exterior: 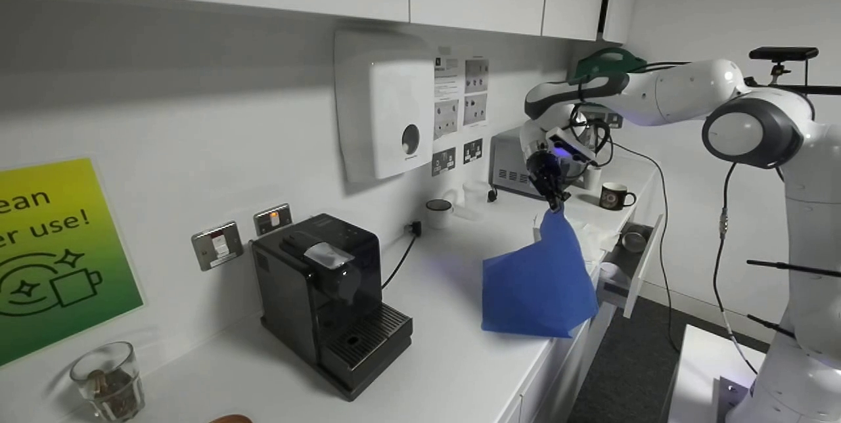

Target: Fold the blue cloth

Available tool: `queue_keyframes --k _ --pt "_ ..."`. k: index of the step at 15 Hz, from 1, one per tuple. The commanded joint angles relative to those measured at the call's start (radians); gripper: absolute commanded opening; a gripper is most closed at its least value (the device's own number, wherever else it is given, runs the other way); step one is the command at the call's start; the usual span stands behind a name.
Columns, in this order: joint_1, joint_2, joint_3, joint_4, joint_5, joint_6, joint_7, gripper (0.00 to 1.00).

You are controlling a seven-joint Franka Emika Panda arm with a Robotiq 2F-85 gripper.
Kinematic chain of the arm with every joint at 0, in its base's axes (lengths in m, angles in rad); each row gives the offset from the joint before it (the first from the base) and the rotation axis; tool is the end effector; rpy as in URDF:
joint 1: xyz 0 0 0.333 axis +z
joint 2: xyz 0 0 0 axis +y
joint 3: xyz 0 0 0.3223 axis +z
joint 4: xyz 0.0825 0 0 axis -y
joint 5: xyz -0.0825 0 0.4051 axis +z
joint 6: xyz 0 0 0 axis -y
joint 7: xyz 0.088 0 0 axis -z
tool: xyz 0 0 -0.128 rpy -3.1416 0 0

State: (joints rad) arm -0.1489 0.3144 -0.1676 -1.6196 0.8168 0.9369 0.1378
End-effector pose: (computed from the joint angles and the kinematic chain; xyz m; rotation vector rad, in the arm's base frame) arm 0.5538 -0.0514 0.4458 -2.0313 0.3495 1.0208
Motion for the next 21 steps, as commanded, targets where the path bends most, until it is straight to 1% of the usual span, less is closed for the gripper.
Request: queue_keyframes --k 1,21 --pt "-0.022 0.05 0.001 0.08 0.039 -0.058 0.063 0.0" --pt "-0.036 0.231 0.009 0.314 0.108 -0.101 0.279 0.0"
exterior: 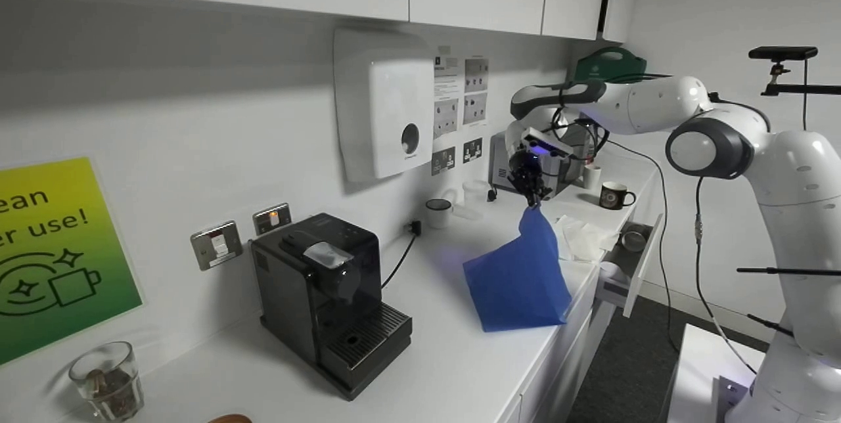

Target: Fold the blue cloth

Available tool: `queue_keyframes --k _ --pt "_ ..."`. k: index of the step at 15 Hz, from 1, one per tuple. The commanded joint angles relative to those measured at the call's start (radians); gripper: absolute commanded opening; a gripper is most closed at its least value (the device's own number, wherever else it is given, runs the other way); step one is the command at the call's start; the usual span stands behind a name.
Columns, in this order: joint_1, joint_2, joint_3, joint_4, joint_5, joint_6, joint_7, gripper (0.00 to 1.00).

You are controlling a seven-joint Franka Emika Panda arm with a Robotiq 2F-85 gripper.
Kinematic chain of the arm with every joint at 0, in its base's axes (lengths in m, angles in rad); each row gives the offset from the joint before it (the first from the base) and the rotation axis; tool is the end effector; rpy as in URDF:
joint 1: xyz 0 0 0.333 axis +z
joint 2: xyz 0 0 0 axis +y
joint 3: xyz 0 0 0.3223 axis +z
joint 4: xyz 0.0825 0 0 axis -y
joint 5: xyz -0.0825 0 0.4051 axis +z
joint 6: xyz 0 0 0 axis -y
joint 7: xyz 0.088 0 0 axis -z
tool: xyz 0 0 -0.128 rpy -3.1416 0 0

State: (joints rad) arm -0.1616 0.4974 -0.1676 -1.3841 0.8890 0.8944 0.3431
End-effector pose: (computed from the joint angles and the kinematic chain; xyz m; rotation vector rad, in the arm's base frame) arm 0.6067 -0.0585 0.4357 -2.0135 0.5130 1.1085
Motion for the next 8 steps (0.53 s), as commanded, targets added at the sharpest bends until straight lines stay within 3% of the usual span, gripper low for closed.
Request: queue_keyframes --k 1,8 --pt "-0.024 0.059 0.01 0.093 0.039 -0.059 0.088 0.0" --pt "-0.027 0.137 0.019 0.198 0.066 -0.075 0.181 0.0"
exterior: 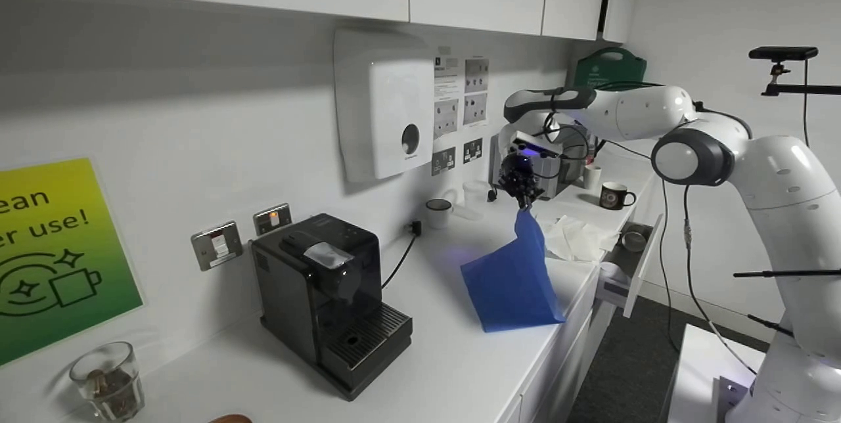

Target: Fold the blue cloth

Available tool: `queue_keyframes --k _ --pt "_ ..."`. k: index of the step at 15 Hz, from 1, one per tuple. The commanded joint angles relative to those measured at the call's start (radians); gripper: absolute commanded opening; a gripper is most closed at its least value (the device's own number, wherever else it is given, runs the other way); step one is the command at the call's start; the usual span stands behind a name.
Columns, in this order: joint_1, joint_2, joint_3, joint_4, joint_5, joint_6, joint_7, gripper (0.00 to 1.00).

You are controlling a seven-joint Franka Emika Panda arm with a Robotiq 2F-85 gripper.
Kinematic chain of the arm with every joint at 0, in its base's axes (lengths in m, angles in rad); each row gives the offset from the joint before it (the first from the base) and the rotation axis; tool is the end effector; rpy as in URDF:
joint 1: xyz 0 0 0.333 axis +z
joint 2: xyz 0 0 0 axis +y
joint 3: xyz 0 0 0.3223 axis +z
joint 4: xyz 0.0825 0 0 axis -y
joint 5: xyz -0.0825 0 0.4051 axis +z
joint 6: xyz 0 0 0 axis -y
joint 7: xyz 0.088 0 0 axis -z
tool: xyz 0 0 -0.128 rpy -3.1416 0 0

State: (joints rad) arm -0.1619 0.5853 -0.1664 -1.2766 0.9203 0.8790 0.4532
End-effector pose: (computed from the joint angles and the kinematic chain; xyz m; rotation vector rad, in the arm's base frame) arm 0.6291 -0.0570 0.4253 -2.0045 0.5991 1.1651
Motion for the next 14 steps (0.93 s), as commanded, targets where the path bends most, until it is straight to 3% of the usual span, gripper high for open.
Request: queue_keyframes --k 1,7,8,14 --pt "-0.028 0.06 0.02 0.106 0.04 -0.066 0.081 0.0" --pt "-0.027 0.09 0.023 0.194 0.002 -0.117 0.062 0.0" --pt "-0.01 0.066 0.015 0.127 0.005 -0.062 0.046 0.01" --pt "-0.012 0.074 0.017 0.154 0.002 -0.079 0.046 0.01"
